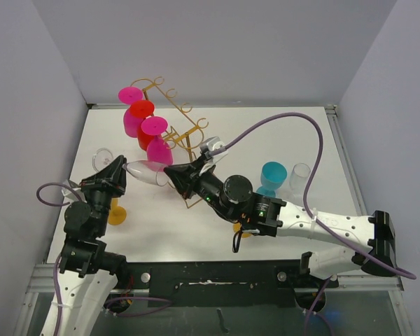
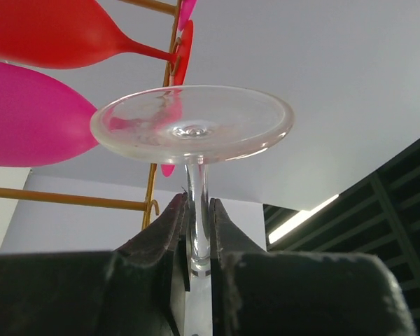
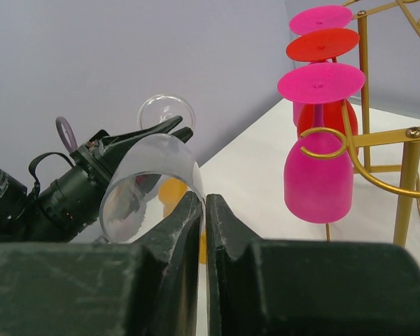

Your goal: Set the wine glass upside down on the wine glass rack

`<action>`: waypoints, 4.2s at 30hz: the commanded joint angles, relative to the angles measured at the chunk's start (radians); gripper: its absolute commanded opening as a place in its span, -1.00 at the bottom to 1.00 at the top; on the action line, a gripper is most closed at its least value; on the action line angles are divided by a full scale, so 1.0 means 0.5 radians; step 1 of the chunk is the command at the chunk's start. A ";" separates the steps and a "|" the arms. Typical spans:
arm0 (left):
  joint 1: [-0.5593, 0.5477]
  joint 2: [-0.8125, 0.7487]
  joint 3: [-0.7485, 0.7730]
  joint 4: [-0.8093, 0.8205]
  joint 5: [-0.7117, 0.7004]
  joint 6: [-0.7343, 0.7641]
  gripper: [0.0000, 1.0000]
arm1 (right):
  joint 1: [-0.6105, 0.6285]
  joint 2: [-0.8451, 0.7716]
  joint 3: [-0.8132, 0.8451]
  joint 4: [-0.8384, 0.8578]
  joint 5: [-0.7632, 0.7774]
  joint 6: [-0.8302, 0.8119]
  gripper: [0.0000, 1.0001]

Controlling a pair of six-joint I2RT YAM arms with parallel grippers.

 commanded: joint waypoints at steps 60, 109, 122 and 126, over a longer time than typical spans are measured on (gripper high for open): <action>-0.023 0.909 0.307 0.996 1.561 3.673 -1.00 | -0.517 -0.386 0.357 -0.732 -0.155 0.277 0.39; -0.022 1.328 0.123 1.486 1.687 3.439 -0.73 | -0.583 -0.586 0.119 -0.724 -0.109 0.339 0.40; -0.023 1.282 0.152 1.324 1.561 3.427 -0.55 | -0.586 -0.561 0.140 -0.771 -0.064 0.355 0.38; -0.023 1.218 0.172 1.206 1.556 3.434 -0.45 | -0.588 -0.559 0.143 -0.788 -0.032 0.354 0.38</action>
